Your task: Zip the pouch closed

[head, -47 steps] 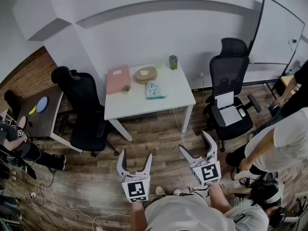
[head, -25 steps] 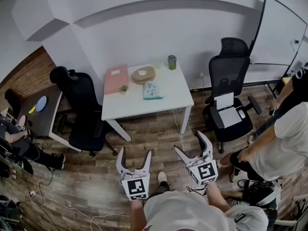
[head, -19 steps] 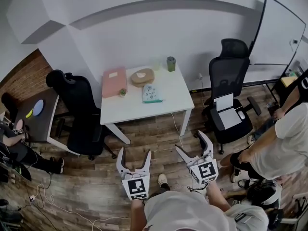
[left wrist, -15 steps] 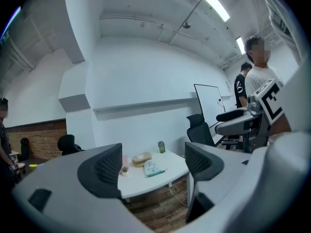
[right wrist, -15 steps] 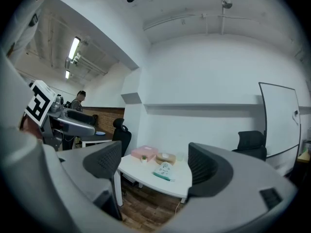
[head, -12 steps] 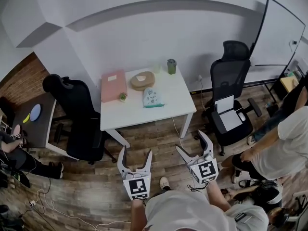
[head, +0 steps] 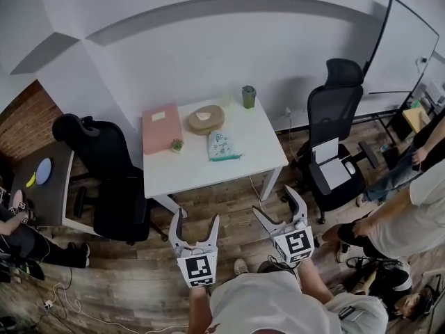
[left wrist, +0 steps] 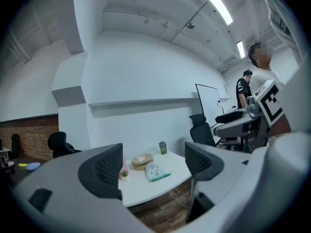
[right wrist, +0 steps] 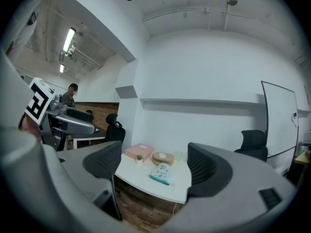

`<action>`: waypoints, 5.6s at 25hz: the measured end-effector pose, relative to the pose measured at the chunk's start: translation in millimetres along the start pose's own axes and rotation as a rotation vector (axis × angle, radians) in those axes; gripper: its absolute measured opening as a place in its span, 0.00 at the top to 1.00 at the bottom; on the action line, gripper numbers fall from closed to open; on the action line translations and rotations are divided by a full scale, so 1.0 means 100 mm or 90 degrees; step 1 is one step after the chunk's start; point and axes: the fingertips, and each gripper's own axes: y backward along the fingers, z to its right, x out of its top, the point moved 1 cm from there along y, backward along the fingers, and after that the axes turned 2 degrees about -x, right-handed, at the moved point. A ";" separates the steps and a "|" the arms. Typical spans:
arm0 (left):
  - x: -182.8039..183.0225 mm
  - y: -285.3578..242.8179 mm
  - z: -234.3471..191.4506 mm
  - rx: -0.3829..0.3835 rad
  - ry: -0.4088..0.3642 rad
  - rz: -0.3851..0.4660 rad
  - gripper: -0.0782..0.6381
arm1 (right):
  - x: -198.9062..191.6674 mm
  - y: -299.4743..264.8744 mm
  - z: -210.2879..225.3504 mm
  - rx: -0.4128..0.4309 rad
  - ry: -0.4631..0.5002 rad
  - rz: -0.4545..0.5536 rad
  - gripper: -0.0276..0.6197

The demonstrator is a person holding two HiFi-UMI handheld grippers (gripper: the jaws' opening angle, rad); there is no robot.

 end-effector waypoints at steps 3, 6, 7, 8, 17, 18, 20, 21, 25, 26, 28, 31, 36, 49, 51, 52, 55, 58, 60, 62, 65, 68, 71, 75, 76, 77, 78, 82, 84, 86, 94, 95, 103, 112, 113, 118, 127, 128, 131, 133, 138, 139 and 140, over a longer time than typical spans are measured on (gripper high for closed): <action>-0.03 -0.11 -0.07 -0.005 0.005 -0.002 0.34 | -0.03 -0.10 0.02 -0.007 0.001 -0.009 0.30; -0.06 -0.20 -0.12 -0.008 0.008 -0.003 0.34 | -0.04 -0.19 0.05 -0.012 0.004 -0.013 0.30; -0.07 -0.23 -0.14 -0.009 0.008 -0.003 0.34 | -0.04 -0.22 0.06 -0.013 0.004 -0.013 0.30; -0.08 -0.26 -0.16 -0.009 0.009 -0.003 0.34 | -0.05 -0.26 0.06 -0.013 0.004 -0.014 0.30; -0.14 -0.68 -0.28 -0.007 0.008 -0.010 0.34 | -0.14 -0.69 0.23 -0.006 0.001 -0.018 0.30; -0.15 -0.73 -0.29 -0.006 0.009 -0.010 0.34 | -0.15 -0.75 0.26 -0.006 0.001 -0.018 0.30; -0.16 -0.85 -0.32 -0.001 0.009 -0.011 0.34 | -0.17 -0.87 0.32 -0.002 0.002 -0.017 0.30; -0.16 -0.91 -0.34 0.002 0.010 -0.012 0.34 | -0.17 -0.94 0.36 0.001 0.002 -0.017 0.30; -0.13 -1.18 -0.44 0.015 0.011 -0.017 0.34 | -0.13 -1.23 0.50 0.010 -0.001 -0.016 0.30; -0.12 -1.25 -0.46 0.019 0.012 -0.019 0.34 | -0.12 -1.30 0.54 0.014 -0.001 -0.016 0.31; -0.10 -1.38 -0.49 0.025 0.011 -0.021 0.34 | -0.11 -1.43 0.63 0.022 -0.001 -0.015 0.31; -0.07 -1.58 -0.53 0.036 0.011 -0.025 0.34 | -0.11 -1.64 0.76 0.031 -0.003 -0.014 0.31; -0.01 -1.92 -0.54 0.057 0.007 -0.033 0.34 | -0.11 -1.96 1.02 0.050 -0.007 -0.009 0.32; 0.09 -2.67 -0.43 0.095 -0.003 -0.054 0.34 | -0.18 -2.58 1.66 0.088 -0.026 -0.002 0.32; 0.08 -2.77 -0.43 0.098 -0.003 -0.058 0.34 | -0.22 -2.66 1.72 0.091 -0.030 -0.005 0.33; 0.07 -2.81 -0.43 0.099 -0.004 -0.060 0.34 | -0.24 -2.70 1.74 0.092 -0.032 -0.006 0.33; 0.04 -2.91 -0.44 0.100 -0.005 -0.067 0.34 | -0.30 -2.79 1.79 0.096 -0.040 -0.011 0.33; 0.01 -3.02 -0.45 0.098 -0.004 -0.074 0.34 | -0.33 -2.89 1.84 0.097 -0.045 -0.015 0.33; 0.00 -3.11 -0.48 0.095 -0.003 -0.077 0.34 | -0.35 -2.96 1.86 0.096 -0.047 -0.017 0.33; -0.03 -3.21 -0.52 0.091 0.000 -0.078 0.34 | -0.39 -3.05 1.87 0.095 -0.049 -0.022 0.34; -0.08 -3.37 -0.57 0.080 0.004 -0.080 0.34 | -0.44 -3.18 1.89 0.093 -0.049 -0.031 0.34; -0.13 -3.57 -0.65 0.067 0.006 -0.081 0.34 | -0.47 -3.35 1.90 0.093 -0.046 -0.039 0.34; -0.22 -3.78 -0.72 0.049 0.015 -0.081 0.35 | -0.55 -3.55 1.91 0.094 -0.038 -0.055 0.35; -0.45 -4.04 -0.80 0.014 0.029 -0.095 0.37 | -0.78 -3.79 1.87 0.107 -0.025 -0.100 0.39; -0.53 -4.10 -0.81 0.004 0.034 -0.101 0.37 | -0.85 -3.85 1.86 0.109 -0.022 -0.113 0.40; -0.61 -4.15 -0.82 -0.006 0.039 -0.108 0.38 | -0.92 -3.89 1.86 0.109 -0.021 -0.128 0.40; -0.70 -4.20 -0.82 -0.016 0.044 -0.116 0.39 | -1.00 -3.93 1.85 0.108 -0.020 -0.142 0.41; -1.06 -4.37 -0.82 -0.056 0.061 -0.147 0.41 | -1.32 -4.06 1.78 0.122 -0.011 -0.194 0.45; -1.24 -4.44 -0.79 -0.075 0.066 -0.163 0.42 | -1.47 -4.10 1.72 0.142 0.002 -0.215 0.48; -1.40 -4.49 -0.75 -0.094 0.071 -0.178 0.45 | -1.63 -4.11 1.65 0.165 0.010 -0.240 0.56; -1.93 -4.53 -0.50 -0.148 0.104 -0.246 0.49 | -2.13 -4.09 1.51 0.221 0.030 -0.320 0.60; -1.98 -4.52 -0.48 -0.149 0.109 -0.253 0.50 | -2.18 -4.08 1.50 0.231 0.034 -0.327 0.60; -2.27 -4.46 -0.19 -0.122 0.129 -0.308 0.54 | -2.59 -3.96 1.46 0.351 0.085 -0.367 0.66; -2.54 -4.37 0.14 -0.070 0.162 -0.355 0.59 | -2.96 -3.81 1.38 0.502 0.151 -0.393 0.70; -2.57 -4.35 0.17 -0.065 0.166 -0.362 0.59 | -2.99 -3.79 1.36 0.518 0.159 -0.393 0.70; -2.75 -4.26 0.37 -0.053 0.185 -0.392 0.61 | -3.17 -3.68 1.28 0.589 0.200 -0.399 0.71; -2.98 -4.24 0.69 -0.051 0.214 -0.423 0.64 | -3.44 -3.59 1.19 0.661 0.241 -0.407 0.75; -3.01 -4.24 0.72 -0.054 0.217 -0.426 0.64 | -3.47 -3.59 1.18 0.666 0.246 -0.407 0.75; -3.09 -4.26 0.82 -0.065 0.225 -0.437 0.67 | -3.54 -3.59 1.15 0.684 0.270 -0.407 0.77; -3.14 -4.26 0.88 -0.075 0.228 -0.445 0.67 | -3.58 -3.58 1.13 0.693 0.284 -0.407 0.78; -3.23 -4.27 1.01 -0.099 0.231 -0.461 0.68 | -3.65 -3.58 1.08 0.711 0.299 -0.410 0.81; -3.24 -4.27 1.03 -0.104 0.232 -0.463 0.68 | -3.66 -3.57 1.07 0.714 0.300 -0.410 0.82; -3.25 -4.27 1.05 -0.110 0.234 -0.465 0.68 | -3.67 -3.57 1.06 0.716 0.302 -0.411 0.84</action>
